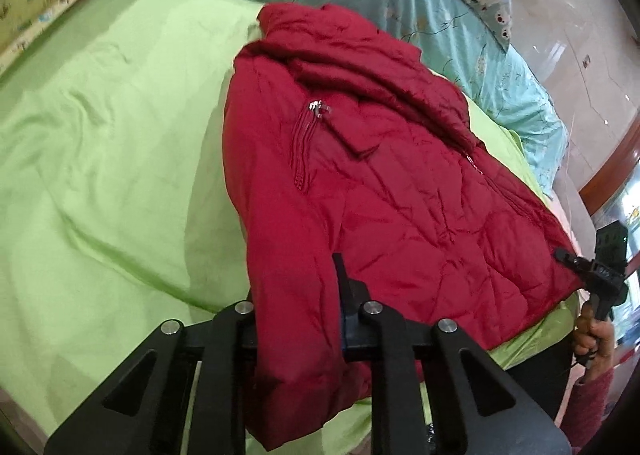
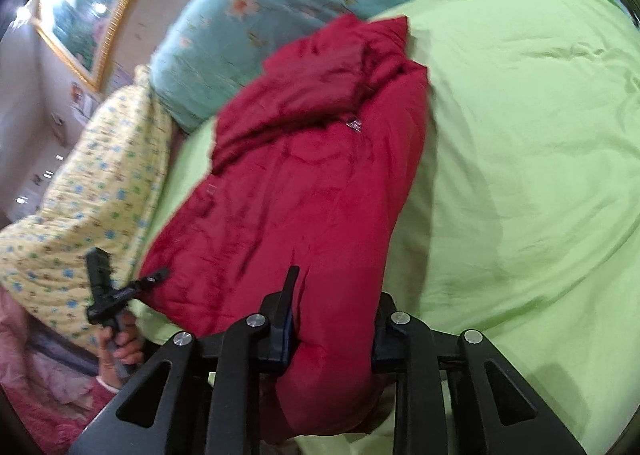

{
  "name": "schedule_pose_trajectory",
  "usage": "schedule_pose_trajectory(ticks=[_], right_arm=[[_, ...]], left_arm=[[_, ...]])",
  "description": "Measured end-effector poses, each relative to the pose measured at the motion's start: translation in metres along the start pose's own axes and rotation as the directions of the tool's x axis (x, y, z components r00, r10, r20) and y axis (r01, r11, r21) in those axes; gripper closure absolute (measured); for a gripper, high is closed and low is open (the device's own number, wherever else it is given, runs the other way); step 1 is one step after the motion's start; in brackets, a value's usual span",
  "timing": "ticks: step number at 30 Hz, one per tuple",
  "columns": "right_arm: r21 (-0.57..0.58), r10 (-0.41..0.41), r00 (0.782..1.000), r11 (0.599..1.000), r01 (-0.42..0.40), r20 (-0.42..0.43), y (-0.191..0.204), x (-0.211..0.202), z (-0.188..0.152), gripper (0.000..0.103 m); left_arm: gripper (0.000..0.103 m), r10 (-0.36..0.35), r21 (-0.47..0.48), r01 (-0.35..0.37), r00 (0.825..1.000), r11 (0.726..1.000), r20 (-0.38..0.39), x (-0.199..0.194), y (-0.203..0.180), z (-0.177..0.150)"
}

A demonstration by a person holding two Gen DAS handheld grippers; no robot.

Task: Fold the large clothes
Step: 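Lift the hem with both tools and fold it toward the collar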

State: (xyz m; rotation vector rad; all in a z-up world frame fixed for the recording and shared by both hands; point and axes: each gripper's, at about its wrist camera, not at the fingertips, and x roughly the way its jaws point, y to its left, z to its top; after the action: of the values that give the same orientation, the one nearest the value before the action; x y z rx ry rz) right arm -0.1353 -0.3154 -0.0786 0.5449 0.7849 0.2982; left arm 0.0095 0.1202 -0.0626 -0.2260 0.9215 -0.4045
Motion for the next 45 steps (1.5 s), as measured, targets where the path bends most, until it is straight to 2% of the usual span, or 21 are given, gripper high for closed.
schedule_pose_trajectory(ticks=[4,8,13,16,19,25,31,37,43,45], right_arm=[[0.02,0.076,0.997,0.997,-0.076,0.018,-0.002,-0.011,-0.005,0.079],[0.06,0.158,0.986,0.985,-0.161,0.059,-0.009,-0.022,0.0,0.08],[0.069,0.24,0.962,0.966,-0.25,0.128,-0.007,-0.03,0.025,0.081],[0.054,0.263,0.95,0.96,-0.275,0.166,0.0,-0.03,0.043,0.082],[0.031,0.271,0.94,0.959,-0.283,0.206,0.005,-0.034,0.064,0.082],[0.036,0.252,0.924,0.961,-0.273,0.286,0.003,-0.03,0.112,0.082],[0.059,0.191,0.915,0.972,-0.225,0.354,0.002,-0.003,0.167,0.082],[0.117,0.115,0.91,0.978,-0.175,0.398,-0.009,0.032,0.214,0.082],[0.208,0.08,0.905,0.961,-0.181,0.417,-0.036,0.073,0.248,0.081],[0.238,0.076,0.903,0.952,-0.192,0.422,-0.046,0.087,0.256,0.077]], left_arm=[[0.087,-0.024,-0.005,0.024,1.0,1.0,0.009,-0.013,-0.001,-0.002],[0.087,-0.088,-0.014,0.089,0.995,0.996,0.054,-0.032,-0.001,0.013],[0.087,-0.164,-0.004,0.166,0.976,0.986,0.146,-0.053,-0.01,0.048],[0.087,-0.206,-0.013,0.213,0.957,0.977,0.202,-0.056,-0.011,0.076],[0.087,-0.218,-0.043,0.234,0.947,0.971,0.234,-0.054,-0.007,0.102],[0.087,-0.204,-0.071,0.233,0.935,0.97,0.29,-0.046,-0.005,0.138],[0.087,-0.141,-0.124,0.192,0.933,0.974,0.332,-0.019,-0.002,0.184],[0.087,-0.074,-0.118,0.12,0.94,0.986,0.333,0.01,-0.006,0.226],[0.086,-0.028,-0.155,0.078,0.952,0.985,0.306,0.055,0.003,0.269],[0.086,-0.02,-0.169,0.072,0.957,0.983,0.291,0.071,0.007,0.28]])
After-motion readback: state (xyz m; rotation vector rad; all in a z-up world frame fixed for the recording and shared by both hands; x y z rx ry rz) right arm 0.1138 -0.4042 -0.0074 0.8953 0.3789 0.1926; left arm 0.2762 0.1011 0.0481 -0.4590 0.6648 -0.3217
